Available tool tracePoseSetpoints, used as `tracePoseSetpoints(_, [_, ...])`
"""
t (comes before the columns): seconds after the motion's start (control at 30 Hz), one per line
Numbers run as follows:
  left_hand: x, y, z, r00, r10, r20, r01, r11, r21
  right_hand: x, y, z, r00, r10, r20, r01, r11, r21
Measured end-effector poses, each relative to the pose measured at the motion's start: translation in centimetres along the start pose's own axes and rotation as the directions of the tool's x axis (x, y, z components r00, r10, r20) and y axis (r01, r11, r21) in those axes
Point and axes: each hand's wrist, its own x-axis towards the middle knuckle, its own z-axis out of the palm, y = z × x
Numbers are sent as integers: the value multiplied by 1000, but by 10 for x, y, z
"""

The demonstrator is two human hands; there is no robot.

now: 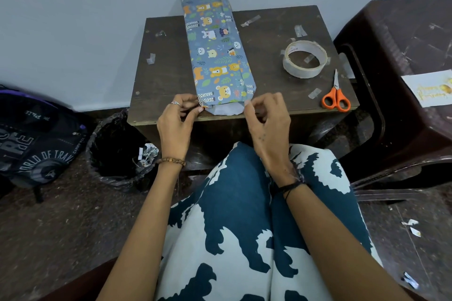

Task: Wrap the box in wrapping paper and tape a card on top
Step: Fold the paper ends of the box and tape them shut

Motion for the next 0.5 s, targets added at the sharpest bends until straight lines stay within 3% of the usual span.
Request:
tracePoseSetpoints(0.1, [0,-1,2,1000,22,-15,-22,1000,3,-11,-7,4,993,-76,86,86,989,-121])
tracePoseSetpoints(0.17, [0,-3,2,999,33,-12,-33,999,2,-12,-13,10,982,-44,186,70,989,-132])
tracePoseSetpoints(0.27, [0,-5,1,999,52,-10,-51,998,27,-11,-17,21,944,82,318,-41,990,-135])
tracePoseSetpoints(0.4, [0,-6,1,998,68,-4,-68,997,42,-6,-21,31,904,251,347,-279,960,35])
tracePoseSetpoints(0.5, [0,-6,2,998,61,-11,-60,997,38,-5,-23,39,896,269,354,-285,958,-5])
